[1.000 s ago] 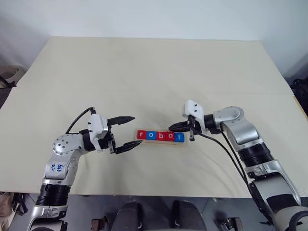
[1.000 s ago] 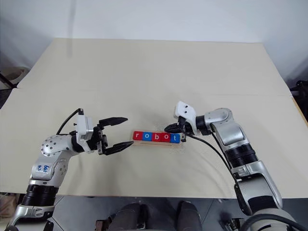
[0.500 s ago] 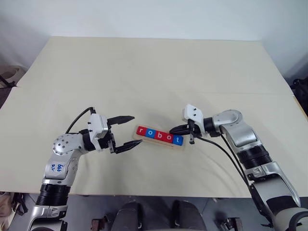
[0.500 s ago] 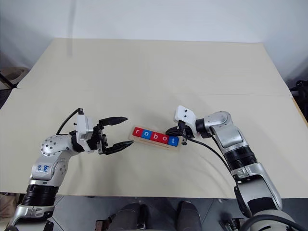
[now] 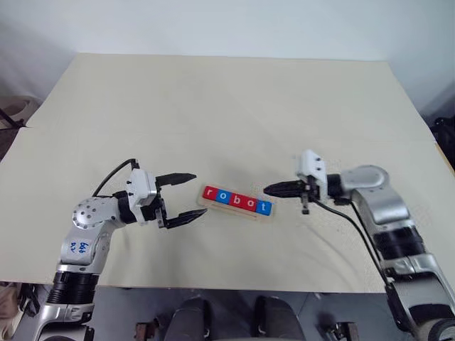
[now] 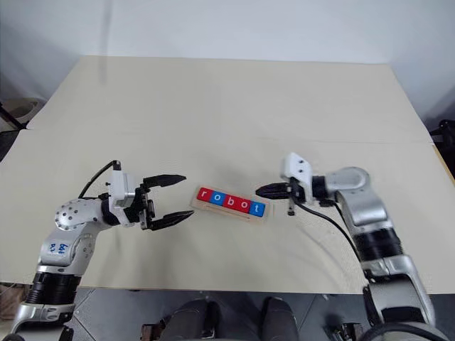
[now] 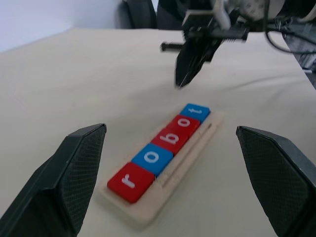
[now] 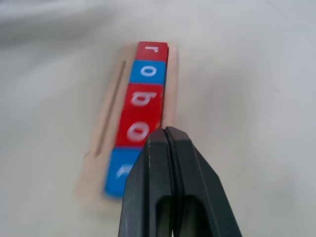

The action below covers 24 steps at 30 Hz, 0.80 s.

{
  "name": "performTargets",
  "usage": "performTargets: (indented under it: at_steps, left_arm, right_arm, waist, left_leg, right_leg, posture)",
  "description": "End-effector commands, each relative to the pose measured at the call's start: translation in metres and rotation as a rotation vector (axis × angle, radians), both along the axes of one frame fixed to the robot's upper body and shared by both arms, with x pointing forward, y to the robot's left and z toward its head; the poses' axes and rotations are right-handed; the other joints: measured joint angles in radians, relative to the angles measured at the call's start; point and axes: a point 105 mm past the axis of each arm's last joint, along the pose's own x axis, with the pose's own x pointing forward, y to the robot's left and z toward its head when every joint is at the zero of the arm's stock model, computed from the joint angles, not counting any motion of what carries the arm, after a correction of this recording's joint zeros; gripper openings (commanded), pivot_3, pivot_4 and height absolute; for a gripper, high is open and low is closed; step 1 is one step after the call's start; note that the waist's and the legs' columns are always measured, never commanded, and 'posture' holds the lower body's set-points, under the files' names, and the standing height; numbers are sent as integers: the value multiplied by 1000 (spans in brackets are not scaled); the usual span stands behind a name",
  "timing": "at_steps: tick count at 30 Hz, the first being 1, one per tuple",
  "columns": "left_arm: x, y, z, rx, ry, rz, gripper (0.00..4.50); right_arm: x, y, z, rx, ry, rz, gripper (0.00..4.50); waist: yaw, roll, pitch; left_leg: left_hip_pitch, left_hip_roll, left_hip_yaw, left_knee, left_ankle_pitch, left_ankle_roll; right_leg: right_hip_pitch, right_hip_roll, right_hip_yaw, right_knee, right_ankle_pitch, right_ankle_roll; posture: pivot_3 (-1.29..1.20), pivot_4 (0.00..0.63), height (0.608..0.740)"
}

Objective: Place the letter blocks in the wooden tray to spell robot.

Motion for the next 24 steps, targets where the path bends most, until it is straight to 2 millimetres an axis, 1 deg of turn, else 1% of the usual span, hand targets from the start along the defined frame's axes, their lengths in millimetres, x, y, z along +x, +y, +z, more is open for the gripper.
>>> performTargets:
  at_steps: [1,2,6,11,13,15,19,24]
  left_arm:
    - [-5,15,2,12,5,1,4500]
    - [-5,19,1,20,13,5,4500]
    - [-5,36,-2,48,23,42,4500]
    - [4,52,-1,64,16,142,4500]
    - [6,56,3,50,4,159,4500]
    - [8,58,4,51,0,175,4500]
    - [9,56,3,51,-4,183,4500]
    - [10,54,6,34,-9,187,4500]
  right_arm:
    - [-12,-20,16,48,-56,-51,910]
    - [-16,-27,16,58,-63,-78,1220]
    - [-35,-51,15,87,-70,-181,2692]
    - [-56,-67,4,47,-111,-233,4375]
    - [-64,-68,-3,38,-108,-232,4446]
    - [-67,-67,-6,53,-112,-237,4446]
    - [-62,-64,0,99,-154,-255,4446]
    - [-60,-63,2,123,-147,-271,4446]
  waist:
    - [0,0,0]
    - [0,0,0]
    - [0,0,0]
    - [4,0,0]
    - [4,0,0]
    - [3,0,0]
    - [1,0,0]
    - [2,0,0]
  left_leg:
    - [0,0,0,0,0,0]
    - [0,0,0,0,0,0]
    - [0,0,0,-1,0,0]
    - [0,0,0,-1,0,0]
    - [1,0,0,-1,0,0]
    - [1,0,0,-1,0,0]
    - [1,0,0,-1,0,0]
    - [1,0,0,-1,0,0]
  right_leg:
    - [0,0,0,0,0,0]
    - [0,0,0,0,0,0]
    - [0,0,0,0,0,0]
    - [0,0,1,-1,0,0]
    - [0,0,1,-1,0,0]
    - [0,0,1,0,0,0]
    - [0,0,1,0,0,0]
    - [0,0,1,0,0,0]
  posture:
    - [0,150,740]
    - [0,150,740]
    - [0,150,740]
    - [0,150,740]
    - [0,150,740]
    - [0,150,740]
    - [0,150,740]
    - [0,150,740]
